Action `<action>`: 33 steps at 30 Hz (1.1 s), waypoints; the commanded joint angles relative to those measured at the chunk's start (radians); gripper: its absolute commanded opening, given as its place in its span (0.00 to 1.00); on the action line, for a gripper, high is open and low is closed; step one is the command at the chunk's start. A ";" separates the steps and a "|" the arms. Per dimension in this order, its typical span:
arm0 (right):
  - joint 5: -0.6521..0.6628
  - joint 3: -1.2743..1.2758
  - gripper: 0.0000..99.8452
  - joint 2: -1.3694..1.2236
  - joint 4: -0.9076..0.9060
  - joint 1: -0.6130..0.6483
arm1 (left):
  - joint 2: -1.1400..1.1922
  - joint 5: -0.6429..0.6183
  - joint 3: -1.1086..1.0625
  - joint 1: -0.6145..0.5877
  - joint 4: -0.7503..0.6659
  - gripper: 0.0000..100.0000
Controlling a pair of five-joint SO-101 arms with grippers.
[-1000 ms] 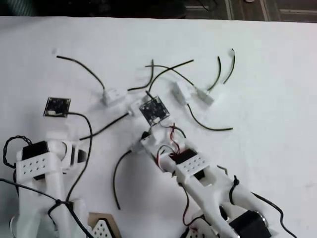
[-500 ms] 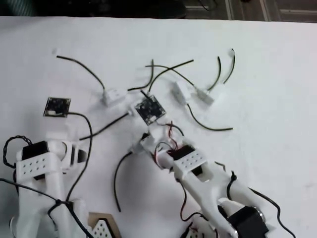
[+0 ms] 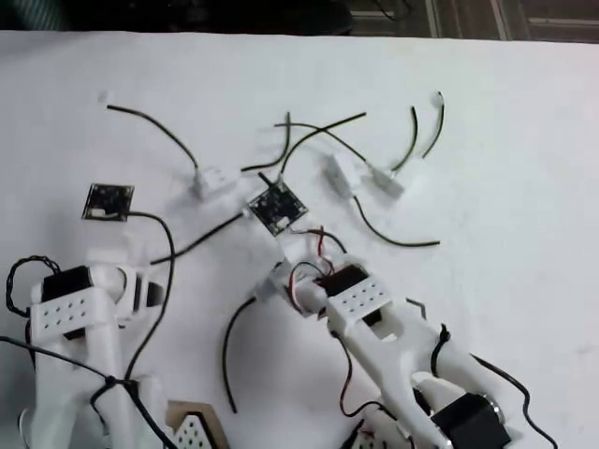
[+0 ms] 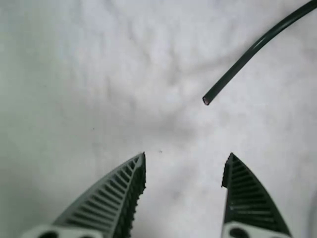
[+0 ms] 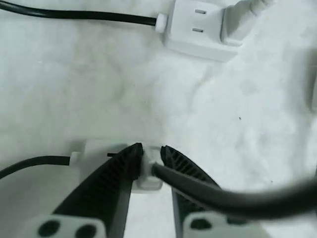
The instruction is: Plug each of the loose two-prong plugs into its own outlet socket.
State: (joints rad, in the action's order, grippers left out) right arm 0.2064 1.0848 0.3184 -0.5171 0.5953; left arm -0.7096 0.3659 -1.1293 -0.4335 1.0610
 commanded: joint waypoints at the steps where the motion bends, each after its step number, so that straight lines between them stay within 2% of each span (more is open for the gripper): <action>1: 0.005 -0.002 0.14 -0.013 -0.019 0.010 | -0.019 0.006 -0.002 -0.007 -0.014 0.26; 4: 0.003 -0.018 0.22 0.016 -0.022 0.012 | -0.019 0.006 -0.002 -0.007 -0.014 0.26; 11: -0.037 -0.018 0.15 0.193 -0.022 0.012 | -0.019 0.006 -0.002 -0.007 -0.014 0.26; 20: -0.058 0.018 0.14 0.226 -0.021 0.012 | -0.019 0.006 -0.002 -0.007 -0.014 0.26; 25: -0.057 0.048 0.01 0.225 -0.022 0.041 | -0.019 0.006 -0.002 -0.007 -0.014 0.26; 33: -0.057 0.109 0.02 0.225 -0.018 0.042 | -0.019 0.006 -0.002 -0.007 -0.014 0.26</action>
State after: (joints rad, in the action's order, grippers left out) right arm 0.1496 1.1845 0.5409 -0.5232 0.6260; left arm -0.7096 0.3659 -1.1293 -0.4335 1.0610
